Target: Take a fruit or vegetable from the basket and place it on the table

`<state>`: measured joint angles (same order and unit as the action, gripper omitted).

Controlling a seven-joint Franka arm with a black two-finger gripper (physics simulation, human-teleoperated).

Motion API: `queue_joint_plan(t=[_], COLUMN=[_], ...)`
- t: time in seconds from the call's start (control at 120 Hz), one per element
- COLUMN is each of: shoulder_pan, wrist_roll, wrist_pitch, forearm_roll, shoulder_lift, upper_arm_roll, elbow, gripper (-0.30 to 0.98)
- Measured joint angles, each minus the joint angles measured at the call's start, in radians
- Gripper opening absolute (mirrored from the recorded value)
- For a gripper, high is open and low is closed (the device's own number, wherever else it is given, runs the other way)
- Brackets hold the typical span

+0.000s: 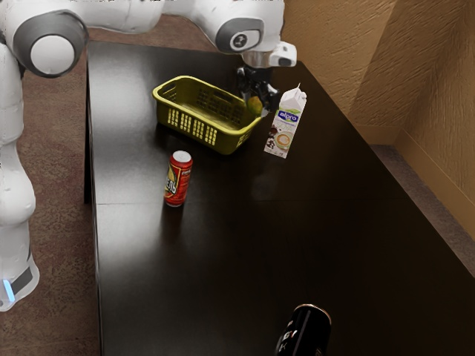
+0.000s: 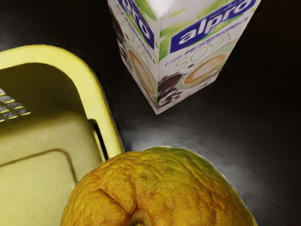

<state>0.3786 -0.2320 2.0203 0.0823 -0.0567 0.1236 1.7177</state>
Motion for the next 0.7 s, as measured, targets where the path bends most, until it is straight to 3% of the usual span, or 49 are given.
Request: queue_joint_plan(t=[0.042,0.092,0.183,0.383,0.475,0.7], shoulder_pan=[0.018,-0.041,-0.129,-0.077,-0.081,-0.057], wrist_roll=[-0.008,-0.018,-0.038,-0.076,-0.087,-0.037], wrist_pitch=[-0.001,-0.002,-0.003,0.004,0.006,-0.002], forearm_roll=[0.024,0.045,0.067,0.084,0.097,0.156], shoulder_lift=[-0.042,-0.076,-0.11,-0.214,-0.218,-0.066], upper_arm_roll=[0.101,0.192,0.28,0.298,0.298,0.294], elbow=[-0.049,-0.071,-0.065,-0.034,-0.032,-0.09], gripper=[0.36,0.35,0.34,0.33,0.5,0.65])
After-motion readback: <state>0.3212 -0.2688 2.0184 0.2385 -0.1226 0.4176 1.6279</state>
